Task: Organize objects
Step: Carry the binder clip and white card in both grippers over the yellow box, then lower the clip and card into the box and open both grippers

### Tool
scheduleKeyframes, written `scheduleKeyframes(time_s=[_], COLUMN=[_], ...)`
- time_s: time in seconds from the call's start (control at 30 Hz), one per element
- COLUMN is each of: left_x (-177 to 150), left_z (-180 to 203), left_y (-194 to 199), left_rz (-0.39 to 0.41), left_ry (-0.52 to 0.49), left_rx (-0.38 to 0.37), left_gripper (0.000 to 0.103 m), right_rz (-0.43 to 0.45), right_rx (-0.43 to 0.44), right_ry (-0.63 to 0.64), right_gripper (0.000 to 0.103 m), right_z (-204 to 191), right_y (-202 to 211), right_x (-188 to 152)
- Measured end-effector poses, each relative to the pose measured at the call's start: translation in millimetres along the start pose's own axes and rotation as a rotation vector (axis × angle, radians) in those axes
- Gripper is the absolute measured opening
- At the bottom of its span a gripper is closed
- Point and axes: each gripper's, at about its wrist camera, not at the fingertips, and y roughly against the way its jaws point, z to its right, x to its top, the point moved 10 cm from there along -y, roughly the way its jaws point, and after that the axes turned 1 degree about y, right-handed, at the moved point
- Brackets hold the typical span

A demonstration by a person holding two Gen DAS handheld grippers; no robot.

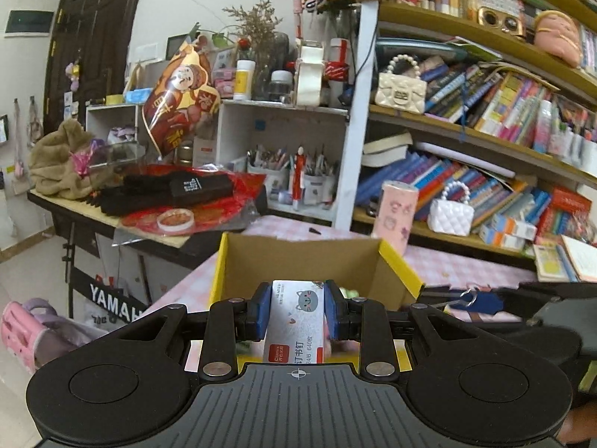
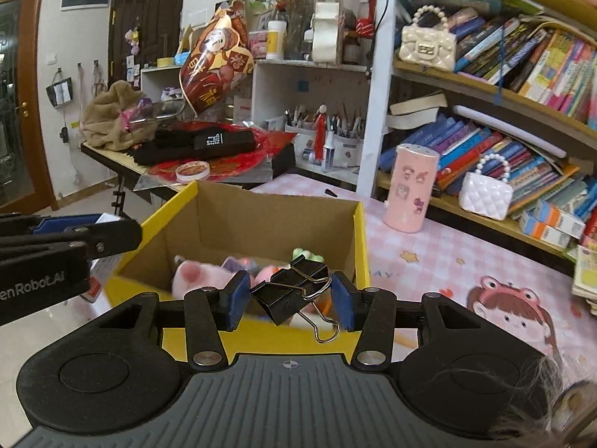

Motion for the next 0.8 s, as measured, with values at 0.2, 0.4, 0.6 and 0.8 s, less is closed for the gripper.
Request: scheduleKeyframes(time_s=[0.2, 0.4, 0.6, 0.8], left_x=[1, -9, -21, -25], left_z=[5, 9, 12, 18], left_y=[-46, -82, -97, -103], left_rz=[-0.051, -0.125, -0.175, -0.198], left_ry=[0.026, 0.040, 0.048, 0.059], left_rx=[0.026, 0.037, 0.033, 0.010], left_gripper=[0.028, 0.028, 0.028, 0.028], right_rz=[-0.140, -0.238, -0.257, -0.225], right_rx=[0.074, 0.124, 0.179, 0.155], right_ry=[0.031, 0.063, 0.140, 0.144], right_gripper=[0.045, 0.045, 0.045, 0.054], right_z=[5, 9, 3, 9], right_y=[-52, -83, -91, -87], right_x=[-9, -19, -19, -16])
